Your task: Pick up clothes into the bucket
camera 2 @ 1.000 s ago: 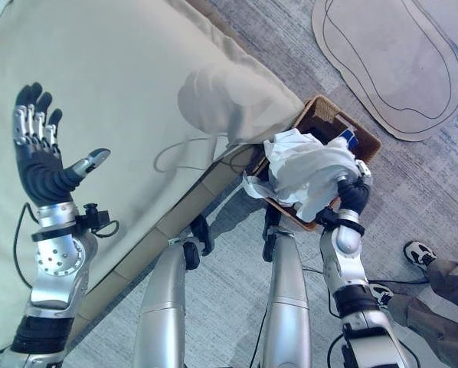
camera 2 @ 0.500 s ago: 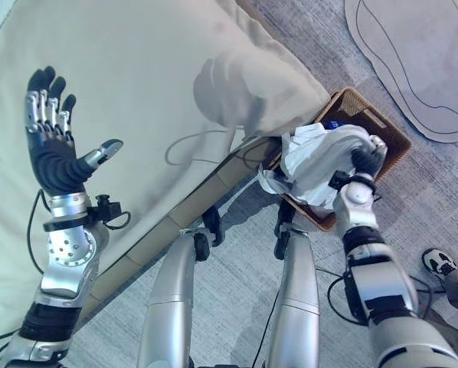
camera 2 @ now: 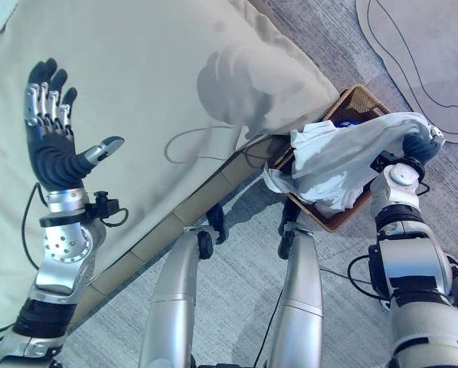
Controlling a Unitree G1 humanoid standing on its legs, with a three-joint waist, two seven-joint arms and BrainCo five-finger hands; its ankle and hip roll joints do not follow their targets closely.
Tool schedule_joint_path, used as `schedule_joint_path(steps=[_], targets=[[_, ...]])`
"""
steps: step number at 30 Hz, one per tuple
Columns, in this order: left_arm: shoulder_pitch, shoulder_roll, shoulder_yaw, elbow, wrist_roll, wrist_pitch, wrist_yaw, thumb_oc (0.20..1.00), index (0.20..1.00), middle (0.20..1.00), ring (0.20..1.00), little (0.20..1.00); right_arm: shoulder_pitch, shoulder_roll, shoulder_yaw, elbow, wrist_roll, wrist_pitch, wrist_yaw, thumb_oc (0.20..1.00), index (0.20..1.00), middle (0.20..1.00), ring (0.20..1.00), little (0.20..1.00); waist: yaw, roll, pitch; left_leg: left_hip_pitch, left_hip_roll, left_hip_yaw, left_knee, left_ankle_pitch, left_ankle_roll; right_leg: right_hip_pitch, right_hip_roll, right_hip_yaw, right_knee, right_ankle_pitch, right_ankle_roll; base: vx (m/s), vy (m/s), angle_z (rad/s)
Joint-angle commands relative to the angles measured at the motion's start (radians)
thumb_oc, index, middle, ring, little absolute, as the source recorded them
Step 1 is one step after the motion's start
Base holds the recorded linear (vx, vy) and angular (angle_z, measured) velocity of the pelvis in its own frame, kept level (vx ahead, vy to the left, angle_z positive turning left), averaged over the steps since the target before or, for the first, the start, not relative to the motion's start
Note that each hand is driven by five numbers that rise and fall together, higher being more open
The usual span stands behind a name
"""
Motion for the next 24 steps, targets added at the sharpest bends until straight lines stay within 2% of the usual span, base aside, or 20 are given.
schedule_joint_path(steps=[1, 12, 17, 24], targets=[[0.039, -0.004, 0.027, -0.110, -0.016, -0.046, -0.005, 1.000, 1.000, 1.000, 1.000, 1.000, 0.023, -0.041, 0.046, -0.025, -0.002, -0.023, 0.015, 1.000, 1.000, 1.000, 1.000, 1.000, -0.013, 0.028, -0.046, -0.023, 0.034, -0.018, -0.066, 0.044, -0.037, 0.046, -0.034, 0.060, -0.055, 0.023, 0.079, 0.00, 0.000, 0.00], [0.041, -0.007, 0.034, -0.116, -0.024, -0.043, -0.002, 1.000, 1.000, 1.000, 1.000, 1.000, 0.014, -0.031, 0.079, 0.024, -0.080, 0.012, 0.010, 1.000, 1.000, 1.000, 1.000, 1.000, -0.017, 0.026, -0.047, -0.026, 0.034, -0.017, -0.062, 0.042, -0.035, 0.041, -0.032, 0.062, -0.050, 0.022, 0.076, 0.00, 0.000, 0.00], [0.036, -0.008, 0.036, -0.112, -0.026, -0.035, 0.002, 1.000, 1.000, 1.000, 1.000, 1.000, 0.012, -0.008, 0.081, 0.102, -0.102, 0.056, 0.018, 1.000, 1.000, 1.000, 1.000, 1.000, -0.015, 0.026, -0.044, -0.026, 0.034, -0.016, -0.065, 0.042, -0.034, 0.041, -0.032, 0.059, -0.049, 0.021, 0.075, 0.00, 0.000, 0.00], [0.026, -0.018, 0.054, -0.112, -0.021, -0.031, 0.016, 1.000, 1.000, 1.000, 1.000, 1.000, 0.047, 0.033, 0.061, 0.074, -0.101, 0.036, -0.005, 1.000, 1.000, 1.000, 1.000, 1.000, -0.023, 0.026, -0.041, -0.018, 0.035, -0.016, -0.064, 0.042, -0.034, 0.044, -0.028, 0.061, -0.047, 0.022, 0.075, 0.00, 0.000, 0.00]])
